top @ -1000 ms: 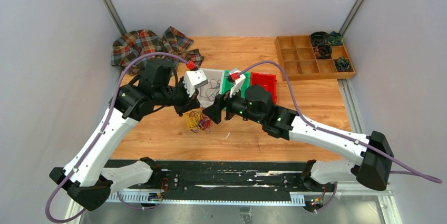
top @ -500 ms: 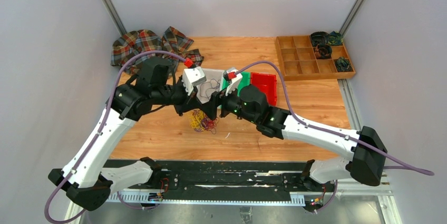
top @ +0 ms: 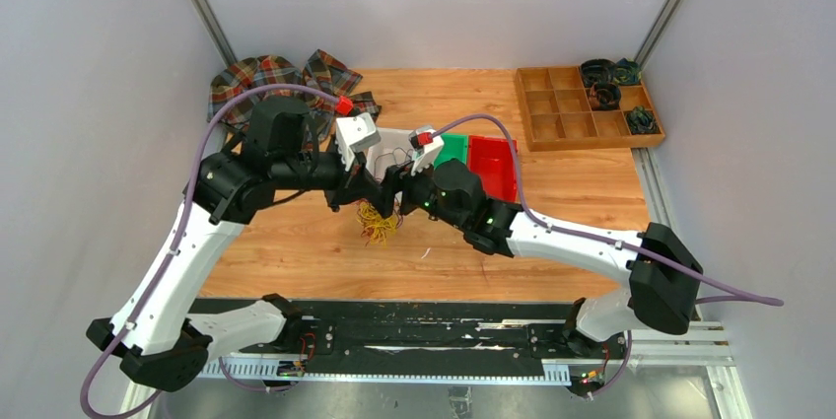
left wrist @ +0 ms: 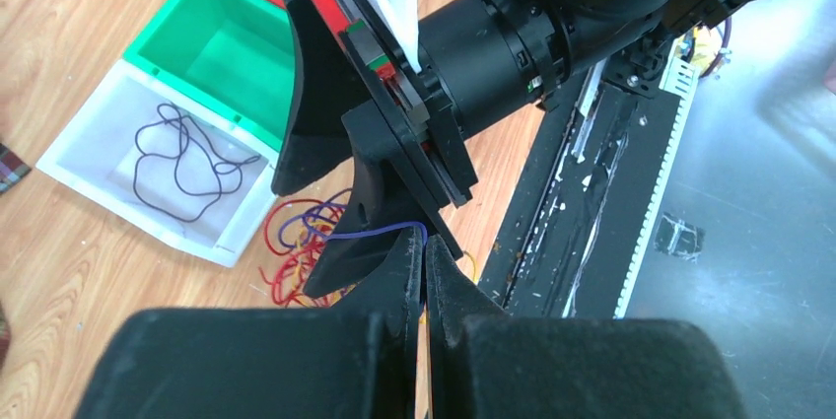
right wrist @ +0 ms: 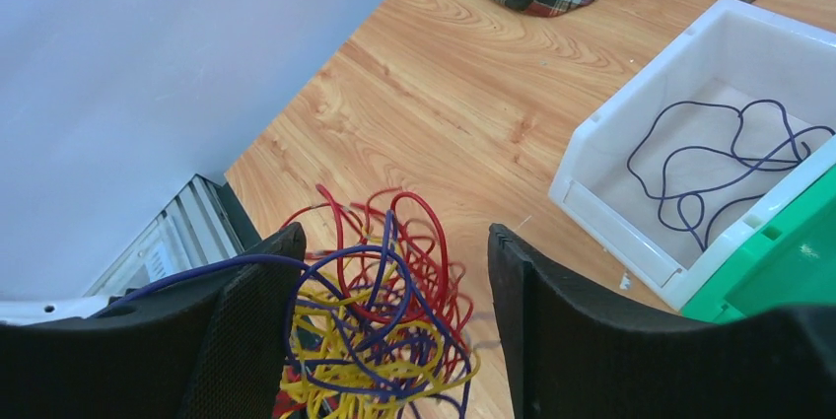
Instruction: Untangle the cables
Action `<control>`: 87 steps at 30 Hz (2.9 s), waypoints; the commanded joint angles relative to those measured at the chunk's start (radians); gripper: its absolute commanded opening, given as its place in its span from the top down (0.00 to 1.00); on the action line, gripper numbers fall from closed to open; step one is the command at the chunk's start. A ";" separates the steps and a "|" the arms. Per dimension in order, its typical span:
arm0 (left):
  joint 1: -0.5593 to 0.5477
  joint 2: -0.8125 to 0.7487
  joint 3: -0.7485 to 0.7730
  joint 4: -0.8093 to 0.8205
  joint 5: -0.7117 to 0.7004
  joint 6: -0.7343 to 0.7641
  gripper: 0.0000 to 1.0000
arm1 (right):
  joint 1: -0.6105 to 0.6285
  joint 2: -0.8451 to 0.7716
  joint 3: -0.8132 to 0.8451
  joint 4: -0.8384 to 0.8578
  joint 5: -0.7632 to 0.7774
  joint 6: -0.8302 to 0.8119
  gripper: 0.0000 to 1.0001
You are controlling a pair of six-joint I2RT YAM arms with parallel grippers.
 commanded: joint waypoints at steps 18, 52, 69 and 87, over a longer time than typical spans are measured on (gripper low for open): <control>-0.007 0.072 0.332 0.002 -0.043 0.086 1.00 | 0.009 0.062 -0.215 0.083 0.138 0.090 0.36; -0.007 0.021 0.244 0.001 -0.029 0.199 0.99 | -0.083 -0.286 -0.126 -0.073 0.045 -0.079 0.34; -0.007 0.041 0.179 0.025 -0.077 0.156 1.00 | -0.154 -0.332 -0.084 -0.069 -0.047 -0.044 0.40; -0.007 -0.034 0.022 0.197 -0.246 -0.085 1.00 | -0.008 -0.326 -0.021 -0.021 -0.232 -0.043 0.51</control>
